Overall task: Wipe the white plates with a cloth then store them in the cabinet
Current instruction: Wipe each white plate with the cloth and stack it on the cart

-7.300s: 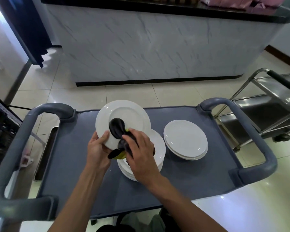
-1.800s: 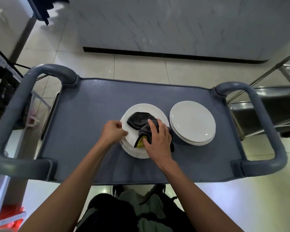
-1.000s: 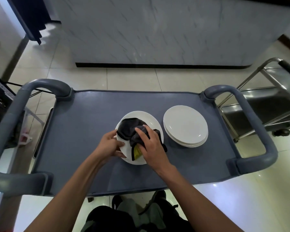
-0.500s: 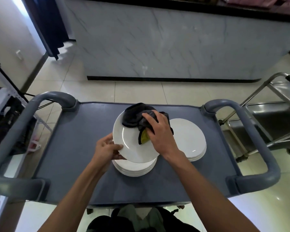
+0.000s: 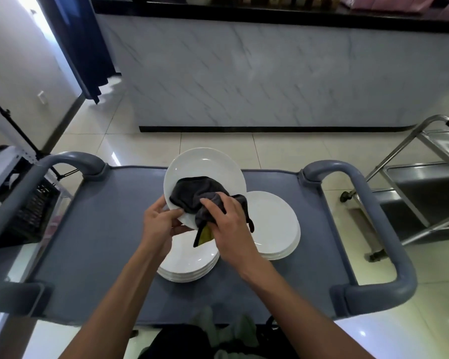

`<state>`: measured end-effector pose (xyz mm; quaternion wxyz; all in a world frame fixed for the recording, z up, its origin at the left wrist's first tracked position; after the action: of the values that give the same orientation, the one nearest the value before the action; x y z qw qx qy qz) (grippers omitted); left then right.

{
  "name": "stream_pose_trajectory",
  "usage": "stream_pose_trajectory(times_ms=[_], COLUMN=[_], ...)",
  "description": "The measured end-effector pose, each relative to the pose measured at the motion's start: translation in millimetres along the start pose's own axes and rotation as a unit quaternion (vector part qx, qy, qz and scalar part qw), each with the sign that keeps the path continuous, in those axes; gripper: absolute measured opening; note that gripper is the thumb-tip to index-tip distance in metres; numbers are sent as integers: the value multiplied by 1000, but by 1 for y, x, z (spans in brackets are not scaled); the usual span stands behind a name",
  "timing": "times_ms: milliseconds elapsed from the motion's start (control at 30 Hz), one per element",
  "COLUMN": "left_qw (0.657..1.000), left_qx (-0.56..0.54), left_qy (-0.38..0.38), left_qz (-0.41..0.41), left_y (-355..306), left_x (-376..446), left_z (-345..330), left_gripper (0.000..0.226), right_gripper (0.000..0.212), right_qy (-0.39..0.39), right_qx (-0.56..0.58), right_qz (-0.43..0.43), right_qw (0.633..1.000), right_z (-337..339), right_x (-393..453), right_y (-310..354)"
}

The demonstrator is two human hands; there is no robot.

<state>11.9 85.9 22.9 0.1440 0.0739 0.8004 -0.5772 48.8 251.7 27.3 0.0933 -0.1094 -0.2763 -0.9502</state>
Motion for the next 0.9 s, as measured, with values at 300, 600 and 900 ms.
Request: stream_pose_trajectory(times_ms=[300,600,900], left_qw=[1000,997,997], left_qx=[11,68,70], left_qy=[9,36,14], left_qz=[-1,10,3], left_y=[7,19,17], left_x=[-3,-15,-24], left_z=[-16,-27,-41], left_gripper=[47,48,44], right_gripper=[60,52,54], right_qy=[15,-27,-11], right_qx=[36,20,16], right_qz=[8,10,95], right_qw=[999,999,995], right_z=[37,59,47], right_x=[7,45,49], right_y=[-49,-74,-50])
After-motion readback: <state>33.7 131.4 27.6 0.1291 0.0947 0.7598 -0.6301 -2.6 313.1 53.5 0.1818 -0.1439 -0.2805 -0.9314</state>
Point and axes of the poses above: each hand's wrist, its own x-axis towards the middle knuckle, its own z-axis out of the back of the hand, y = z × x, the point moved 2 cm from there along x, towards the middle knuckle, and after that the axes turned 2 degrees about -x, right-handed, at the moved point
